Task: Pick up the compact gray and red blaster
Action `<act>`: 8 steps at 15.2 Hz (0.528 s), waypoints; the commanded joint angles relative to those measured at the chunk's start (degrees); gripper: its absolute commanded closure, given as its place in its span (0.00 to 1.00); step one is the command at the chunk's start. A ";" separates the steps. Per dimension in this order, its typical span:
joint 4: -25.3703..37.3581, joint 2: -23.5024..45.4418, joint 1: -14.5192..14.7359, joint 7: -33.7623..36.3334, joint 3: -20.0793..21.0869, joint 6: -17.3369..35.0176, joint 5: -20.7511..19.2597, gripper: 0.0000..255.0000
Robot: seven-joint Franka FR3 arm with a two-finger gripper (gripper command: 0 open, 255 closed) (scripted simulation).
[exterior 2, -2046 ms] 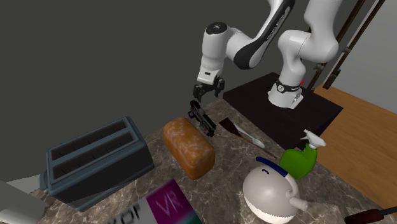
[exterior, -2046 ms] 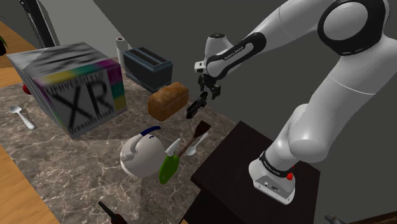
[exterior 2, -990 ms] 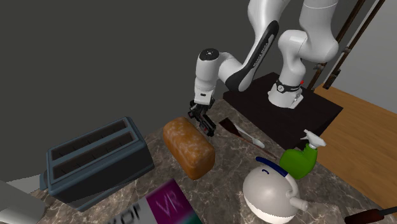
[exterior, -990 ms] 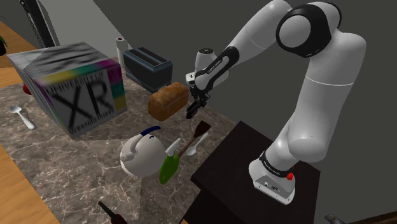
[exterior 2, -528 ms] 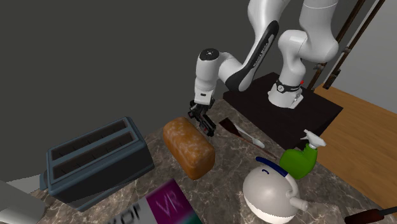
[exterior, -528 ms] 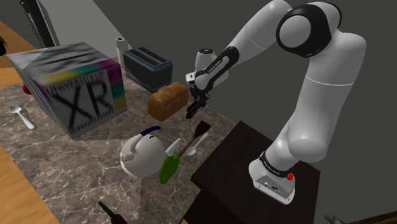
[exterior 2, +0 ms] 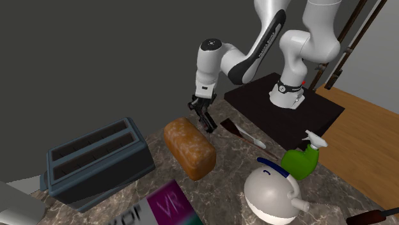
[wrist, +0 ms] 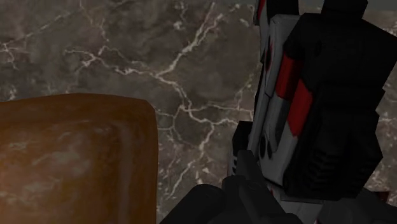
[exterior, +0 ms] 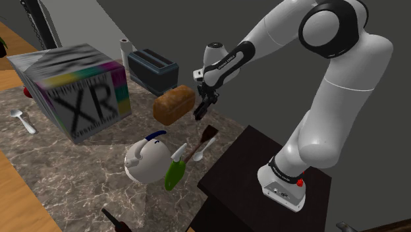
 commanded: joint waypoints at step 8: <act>0.87 -5.49 0.50 0.35 -0.58 -6.18 -1.53 1.00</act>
